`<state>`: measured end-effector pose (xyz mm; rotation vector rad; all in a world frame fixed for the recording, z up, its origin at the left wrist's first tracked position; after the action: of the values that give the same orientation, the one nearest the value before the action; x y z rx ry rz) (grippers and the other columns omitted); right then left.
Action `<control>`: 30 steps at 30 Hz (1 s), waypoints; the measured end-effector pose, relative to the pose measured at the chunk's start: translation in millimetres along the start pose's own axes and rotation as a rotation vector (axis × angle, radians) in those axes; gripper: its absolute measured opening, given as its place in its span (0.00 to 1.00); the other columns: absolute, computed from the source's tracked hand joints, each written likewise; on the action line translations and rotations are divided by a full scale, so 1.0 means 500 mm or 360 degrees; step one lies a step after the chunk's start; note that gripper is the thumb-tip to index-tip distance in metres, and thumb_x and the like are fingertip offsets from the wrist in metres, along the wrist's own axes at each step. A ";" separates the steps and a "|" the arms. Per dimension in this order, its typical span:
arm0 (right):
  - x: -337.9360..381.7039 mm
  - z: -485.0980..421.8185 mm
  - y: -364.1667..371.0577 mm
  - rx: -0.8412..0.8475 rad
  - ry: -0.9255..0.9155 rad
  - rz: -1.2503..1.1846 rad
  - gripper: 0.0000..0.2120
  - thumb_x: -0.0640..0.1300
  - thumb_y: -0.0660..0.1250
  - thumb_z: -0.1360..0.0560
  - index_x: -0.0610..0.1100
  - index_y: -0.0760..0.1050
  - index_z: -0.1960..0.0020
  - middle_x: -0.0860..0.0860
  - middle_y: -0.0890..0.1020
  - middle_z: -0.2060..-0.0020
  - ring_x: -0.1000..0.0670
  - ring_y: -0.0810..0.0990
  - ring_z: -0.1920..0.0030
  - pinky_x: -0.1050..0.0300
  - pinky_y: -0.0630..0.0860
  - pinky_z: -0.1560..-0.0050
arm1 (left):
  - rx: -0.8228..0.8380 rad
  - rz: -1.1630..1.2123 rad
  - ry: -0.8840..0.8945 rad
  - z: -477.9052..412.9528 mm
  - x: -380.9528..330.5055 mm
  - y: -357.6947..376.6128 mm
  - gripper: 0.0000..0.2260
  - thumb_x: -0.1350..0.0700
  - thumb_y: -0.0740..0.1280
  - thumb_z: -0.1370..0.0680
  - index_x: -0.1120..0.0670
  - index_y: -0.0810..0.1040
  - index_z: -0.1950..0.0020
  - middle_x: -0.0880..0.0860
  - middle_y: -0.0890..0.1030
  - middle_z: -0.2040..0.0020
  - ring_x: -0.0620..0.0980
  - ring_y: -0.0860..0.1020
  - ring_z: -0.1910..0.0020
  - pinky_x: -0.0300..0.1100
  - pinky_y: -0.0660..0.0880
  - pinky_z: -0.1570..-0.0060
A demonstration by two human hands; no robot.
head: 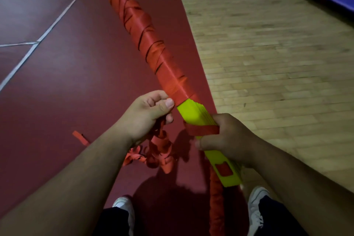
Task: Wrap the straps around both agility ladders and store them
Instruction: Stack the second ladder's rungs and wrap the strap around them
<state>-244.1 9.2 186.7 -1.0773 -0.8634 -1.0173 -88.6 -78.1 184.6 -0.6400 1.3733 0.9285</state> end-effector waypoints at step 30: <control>0.009 -0.004 -0.042 -0.0614 0.0006 0.0908 0.27 0.45 0.72 0.33 0.59 0.70 0.37 0.58 0.77 0.57 0.48 0.79 0.54 0.54 0.76 0.56 | -0.0191 -0.1076 0.0071 -0.011 0.012 -0.024 0.09 0.61 0.65 0.20 0.50 0.78 0.56 0.52 0.83 0.58 0.48 0.77 0.58 0.47 0.73 0.49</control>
<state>-262.4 3.1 196.2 -1.5353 -0.3167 -0.7083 -81.6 -87.6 176.5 -1.1319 1.0294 0.4503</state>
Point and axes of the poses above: each hand's wrist, its own z-axis away from the middle knuckle, its own y-axis out of the palm, x = y × z, the point moved 7 cm from there along -z, towards the middle knuckle
